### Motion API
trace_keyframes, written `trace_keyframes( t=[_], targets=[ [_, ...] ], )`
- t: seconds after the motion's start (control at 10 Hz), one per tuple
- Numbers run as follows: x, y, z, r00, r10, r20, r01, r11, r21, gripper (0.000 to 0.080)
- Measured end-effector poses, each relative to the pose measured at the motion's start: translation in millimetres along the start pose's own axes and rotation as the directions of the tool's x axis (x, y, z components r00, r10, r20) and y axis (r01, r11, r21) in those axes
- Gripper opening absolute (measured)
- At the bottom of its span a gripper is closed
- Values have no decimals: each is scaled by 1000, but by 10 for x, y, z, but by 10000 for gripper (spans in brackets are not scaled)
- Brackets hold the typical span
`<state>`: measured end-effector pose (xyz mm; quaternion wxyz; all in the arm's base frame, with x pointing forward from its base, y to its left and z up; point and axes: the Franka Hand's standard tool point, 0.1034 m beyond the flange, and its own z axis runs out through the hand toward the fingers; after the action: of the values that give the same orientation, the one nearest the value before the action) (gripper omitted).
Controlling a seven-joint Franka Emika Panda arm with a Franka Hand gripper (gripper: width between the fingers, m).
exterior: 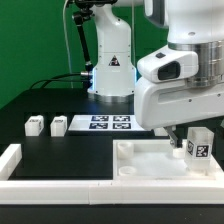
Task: Assemble square table
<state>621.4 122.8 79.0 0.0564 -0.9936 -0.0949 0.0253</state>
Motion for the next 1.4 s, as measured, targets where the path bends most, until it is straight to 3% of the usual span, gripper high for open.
trace_keyframes(
  t=[0.2, 0.3, 0.4, 0.8, 1.1, 1.2, 1.3, 1.4],
  targets=[
    [0, 0, 1, 1000, 11, 0, -11, 1000, 0, 383],
    [0, 15, -2, 997, 74, 0, -74, 997, -2, 383],
    [-1, 28, 1, 987, 162, 0, -162, 987, -2, 296],
    [-1, 21, 4, 927, 375, 0, -375, 927, 1, 296],
    [-13, 9, 28, 688, 726, 10, -726, 687, 37, 295],
    [-8, -5, 40, 570, 821, 22, -821, 569, 56, 295],
    [19, -15, 47, 425, 905, 32, -903, 421, 89, 295],
    [25, -43, 52, 317, 947, 52, -945, 312, 95, 295]
  ],
)
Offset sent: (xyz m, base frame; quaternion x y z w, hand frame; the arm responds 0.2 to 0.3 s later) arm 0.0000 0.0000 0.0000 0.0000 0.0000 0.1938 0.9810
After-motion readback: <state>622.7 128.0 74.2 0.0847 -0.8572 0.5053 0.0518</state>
